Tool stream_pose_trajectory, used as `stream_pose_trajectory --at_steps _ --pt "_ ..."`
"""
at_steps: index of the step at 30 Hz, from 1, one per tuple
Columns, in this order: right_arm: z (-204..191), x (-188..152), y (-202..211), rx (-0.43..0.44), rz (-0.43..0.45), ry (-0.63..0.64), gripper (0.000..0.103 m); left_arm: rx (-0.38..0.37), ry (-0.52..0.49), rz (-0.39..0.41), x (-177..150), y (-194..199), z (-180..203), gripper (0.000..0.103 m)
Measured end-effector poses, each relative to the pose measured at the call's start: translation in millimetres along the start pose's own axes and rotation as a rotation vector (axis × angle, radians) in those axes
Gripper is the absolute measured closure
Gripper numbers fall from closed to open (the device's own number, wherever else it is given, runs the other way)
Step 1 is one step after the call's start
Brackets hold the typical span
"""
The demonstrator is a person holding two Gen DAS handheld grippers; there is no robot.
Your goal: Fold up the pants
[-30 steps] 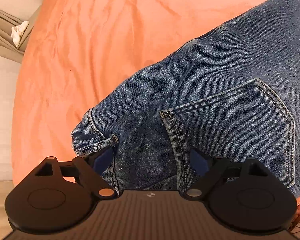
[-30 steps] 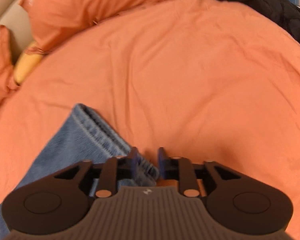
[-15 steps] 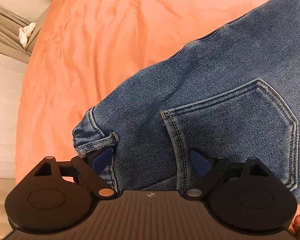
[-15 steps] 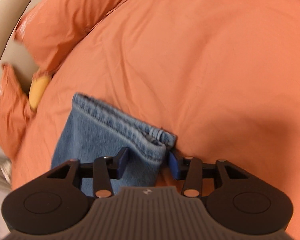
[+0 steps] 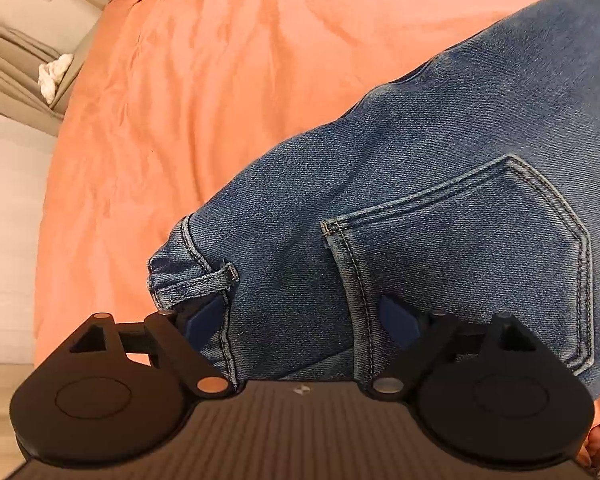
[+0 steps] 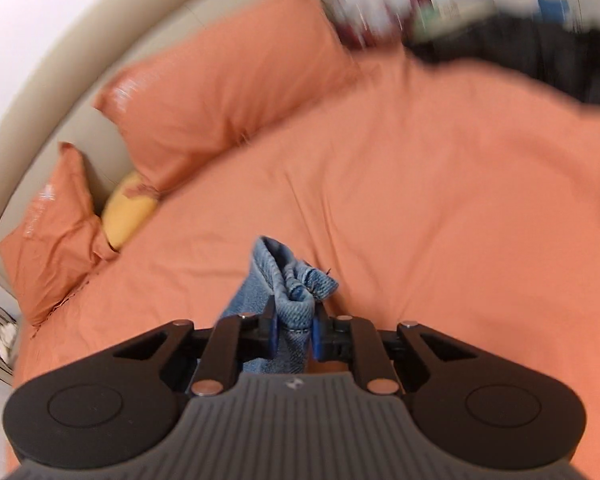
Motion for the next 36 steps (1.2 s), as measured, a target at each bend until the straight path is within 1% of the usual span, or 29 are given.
stream_pose_trajectory --at_steps 1,3,5,6,8,10,13,15,17,18,19,20,21,23,26,29,30,31,33,35,36 --pt "5.5 0.8 21.2 0.003 0.021 -0.003 0.094 -0.004 -0.008 0.009 0.3 0.4 1.8 0.006" --pt "23.0 -3.1 52.3 -0.002 0.036 -0.033 0.094 -0.005 -0.031 0.025 0.4 1.2 6.0 0.007" --pt "46.8 -13.1 69.9 -0.025 0.042 -0.042 0.094 -0.009 -0.060 0.047 0.0 2.6 9.8 0.007" --pt "59.0 -20.6 70.5 -0.052 0.038 -0.033 0.094 -0.017 -0.066 0.055 -0.4 3.1 10.7 0.007" --pt "84.6 -39.0 55.8 -0.103 0.013 -0.047 0.094 -0.039 -0.074 0.073 -1.0 3.8 11.7 0.007" --pt "101.6 -55.2 28.7 -0.131 -0.021 -0.068 0.094 -0.051 -0.084 0.085 -1.7 3.9 11.7 0.007" --pt "115.2 -71.8 -7.7 -0.224 -0.080 -0.057 0.094 -0.052 -0.095 0.089 -2.3 3.4 11.1 0.007" --pt "122.1 -76.1 -26.4 -0.255 -0.112 -0.060 0.094 -0.058 -0.087 0.094 -4.2 2.3 8.2 0.007" --pt "131.6 -83.8 -42.1 -0.299 -0.181 -0.070 0.094 -0.057 -0.082 0.098 -5.6 4.8 7.1 0.007" --pt "139.7 -90.5 -47.1 -0.322 -0.221 -0.078 0.094 -0.055 -0.092 0.100 -5.6 8.3 7.3 0.011" --pt "146.8 -96.1 -51.6 -0.338 -0.252 -0.097 0.094 -0.050 -0.110 0.102 -5.4 13.3 10.1 0.017" --pt "150.1 -97.6 -54.3 -0.340 -0.267 -0.115 0.094 -0.048 -0.132 0.100 -4.8 18.5 14.1 0.022" --pt "150.1 -96.3 -53.9 -0.342 -0.276 -0.120 0.094 -0.056 -0.156 0.094 -2.6 23.1 19.7 0.029" --pt "141.7 -89.3 -49.4 -0.343 -0.271 -0.071 0.094 -0.086 -0.209 0.099 0.0 38.3 30.0 0.030" --pt "124.2 -75.5 -26.6 -0.305 -0.229 0.007 0.094 -0.134 -0.272 0.146 15.8 67.4 52.4 0.030" --pt "105.1 -58.9 0.1 -0.248 -0.185 0.064 0.094 -0.219 -0.328 0.196 41.2 91.2 90.8 0.031" --pt "97.3 -53.9 8.2 -0.239 -0.171 0.095 0.094 -0.242 -0.360 0.212 52.2 97.9 108.0 0.036" --pt "90.0 -49.6 15.1 -0.234 -0.159 0.120 0.094 -0.267 -0.394 0.222 63.4 103.5 126.9 0.045" --pt "76.2 -42.4 28.7 -0.224 -0.140 0.157 0.094 -0.309 -0.454 0.239 84.7 112.4 164.7 0.050" --pt "65.8 -38.1 37.2 -0.212 -0.125 0.189 0.094 -0.339 -0.515 0.264 106.4 120.0 204.7 0.052" --pt "62.4 -37.1 39.7 -0.211 -0.123 0.207 0.094 -0.358 -0.539 0.273 117.3 122.7 225.3 0.056"
Point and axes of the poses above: each gripper's, at about its wrist camera, not at the fingertips, and y roughly against the way its jaws point, z to its right, x to its top, the point moved 8 cm from there along -y, roughly the way its jaws point, and after that the axes turned 11 degrees about -x, right-handed, at the moved point
